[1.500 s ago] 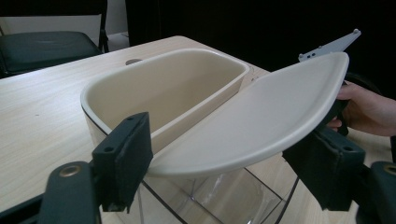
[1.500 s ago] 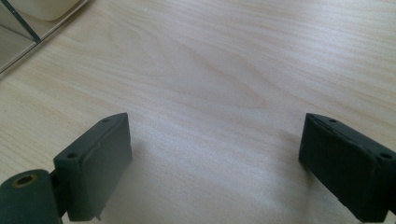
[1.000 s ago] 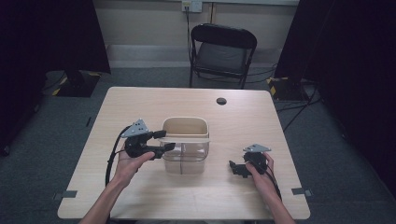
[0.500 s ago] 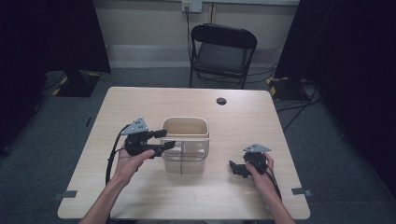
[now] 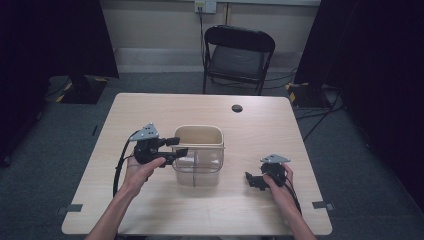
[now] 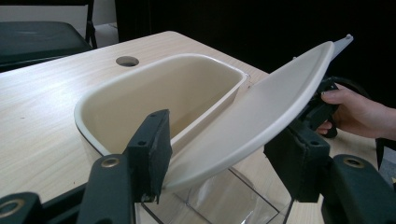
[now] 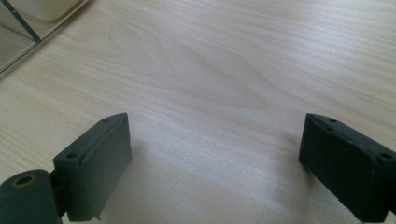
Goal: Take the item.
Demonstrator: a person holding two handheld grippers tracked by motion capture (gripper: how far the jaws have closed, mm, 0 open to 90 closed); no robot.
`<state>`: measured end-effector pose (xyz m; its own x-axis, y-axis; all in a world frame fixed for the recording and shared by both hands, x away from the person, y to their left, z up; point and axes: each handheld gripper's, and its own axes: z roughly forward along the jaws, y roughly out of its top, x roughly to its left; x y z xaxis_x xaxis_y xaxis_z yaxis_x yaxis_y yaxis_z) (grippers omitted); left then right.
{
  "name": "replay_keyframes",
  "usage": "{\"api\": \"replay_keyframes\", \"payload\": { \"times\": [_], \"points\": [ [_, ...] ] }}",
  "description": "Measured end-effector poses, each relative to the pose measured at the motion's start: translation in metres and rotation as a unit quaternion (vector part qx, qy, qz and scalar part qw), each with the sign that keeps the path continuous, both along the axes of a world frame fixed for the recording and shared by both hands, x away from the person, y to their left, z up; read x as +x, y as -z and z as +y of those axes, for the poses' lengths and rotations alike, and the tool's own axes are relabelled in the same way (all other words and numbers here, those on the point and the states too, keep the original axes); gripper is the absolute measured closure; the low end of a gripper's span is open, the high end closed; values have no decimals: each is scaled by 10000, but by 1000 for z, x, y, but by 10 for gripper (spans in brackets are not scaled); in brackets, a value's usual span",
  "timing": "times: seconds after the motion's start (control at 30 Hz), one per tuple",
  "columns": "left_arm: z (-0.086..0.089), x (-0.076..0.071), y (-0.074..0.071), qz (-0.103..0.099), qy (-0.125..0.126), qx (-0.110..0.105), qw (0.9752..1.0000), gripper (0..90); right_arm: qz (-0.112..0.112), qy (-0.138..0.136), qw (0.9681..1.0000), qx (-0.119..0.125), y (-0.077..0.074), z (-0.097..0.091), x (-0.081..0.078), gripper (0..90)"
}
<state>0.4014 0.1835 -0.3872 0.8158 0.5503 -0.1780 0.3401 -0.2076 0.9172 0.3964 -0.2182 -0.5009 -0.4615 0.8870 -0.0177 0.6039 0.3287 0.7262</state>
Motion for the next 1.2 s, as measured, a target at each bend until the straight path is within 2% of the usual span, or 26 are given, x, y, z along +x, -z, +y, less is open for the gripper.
{"api": "replay_keyframes", "payload": {
  "times": [0.3,0.37,0.97,1.2],
  "points": [
    [1,3,-1,32,-30,-70,10000,436,1,-5,10000,2,0,0,0,87],
    [1,4,-1,51,-83,-191,9998,439,3,-4,10000,4,0,0,0,87],
    [3,6,-3,105,-124,-143,9998,470,9,-8,10000,9,0,0,0,87],
    [3,6,-2,51,-141,-127,9998,473,4,-13,10000,5,0,0,0,87]
  ]
}}
